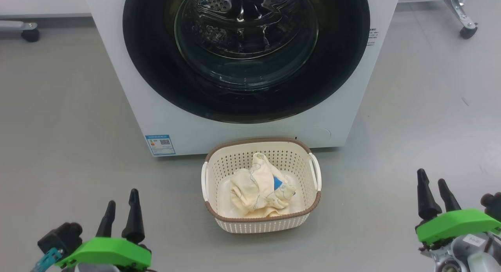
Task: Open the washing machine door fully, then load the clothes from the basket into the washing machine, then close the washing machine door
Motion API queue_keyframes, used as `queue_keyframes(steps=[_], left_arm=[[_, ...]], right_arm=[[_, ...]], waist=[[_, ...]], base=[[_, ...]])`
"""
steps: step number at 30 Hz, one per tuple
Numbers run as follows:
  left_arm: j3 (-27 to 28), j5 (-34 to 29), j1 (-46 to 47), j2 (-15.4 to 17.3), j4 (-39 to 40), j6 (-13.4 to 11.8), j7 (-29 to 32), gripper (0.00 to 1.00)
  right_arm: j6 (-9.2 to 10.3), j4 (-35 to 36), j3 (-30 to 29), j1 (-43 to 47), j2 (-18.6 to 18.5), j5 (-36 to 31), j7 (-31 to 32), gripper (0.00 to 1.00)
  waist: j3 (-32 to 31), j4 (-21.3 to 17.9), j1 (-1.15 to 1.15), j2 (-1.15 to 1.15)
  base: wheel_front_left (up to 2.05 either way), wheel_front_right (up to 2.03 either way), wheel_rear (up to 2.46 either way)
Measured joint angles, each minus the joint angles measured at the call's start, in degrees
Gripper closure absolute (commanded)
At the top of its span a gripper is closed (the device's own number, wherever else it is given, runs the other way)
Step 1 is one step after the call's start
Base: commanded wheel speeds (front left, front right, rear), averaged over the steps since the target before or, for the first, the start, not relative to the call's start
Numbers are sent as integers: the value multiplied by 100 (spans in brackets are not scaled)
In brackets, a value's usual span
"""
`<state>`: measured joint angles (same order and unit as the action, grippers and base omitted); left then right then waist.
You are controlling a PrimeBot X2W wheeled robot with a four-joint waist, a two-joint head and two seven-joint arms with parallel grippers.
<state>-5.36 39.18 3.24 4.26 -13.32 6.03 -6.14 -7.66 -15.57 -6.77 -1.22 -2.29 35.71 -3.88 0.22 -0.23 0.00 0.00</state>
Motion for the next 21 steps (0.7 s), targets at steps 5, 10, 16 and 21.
queue_keyframes(steps=[5, 10, 16, 21], left_arm=[[-46, -311, 1, 3, 8, 4, -98, 0], [-114, -680, 4, 16, 7, 4, -172, 0], [-216, -1132, 35, 38, 0, 4, -292, 0], [-243, -1413, 68, 54, -7, 4, -346, 0]], right_arm=[[0, 80, 53, -31, 1, -370, -60, 0], [0, 152, 80, -32, 1, -731, -73, 0], [0, 221, 108, -32, 1, -1172, -153, 0], [0, 243, 138, -32, 1, -1460, -193, 0]], waist=[[7, 3, 0, 0], [22, 6, 0, 0], [30, 3, 0, 0], [43, -4, 0, 0]], base=[[0, 0, 0], [0, 0, 0], [0, 0, 0], [0, 0, 0]])
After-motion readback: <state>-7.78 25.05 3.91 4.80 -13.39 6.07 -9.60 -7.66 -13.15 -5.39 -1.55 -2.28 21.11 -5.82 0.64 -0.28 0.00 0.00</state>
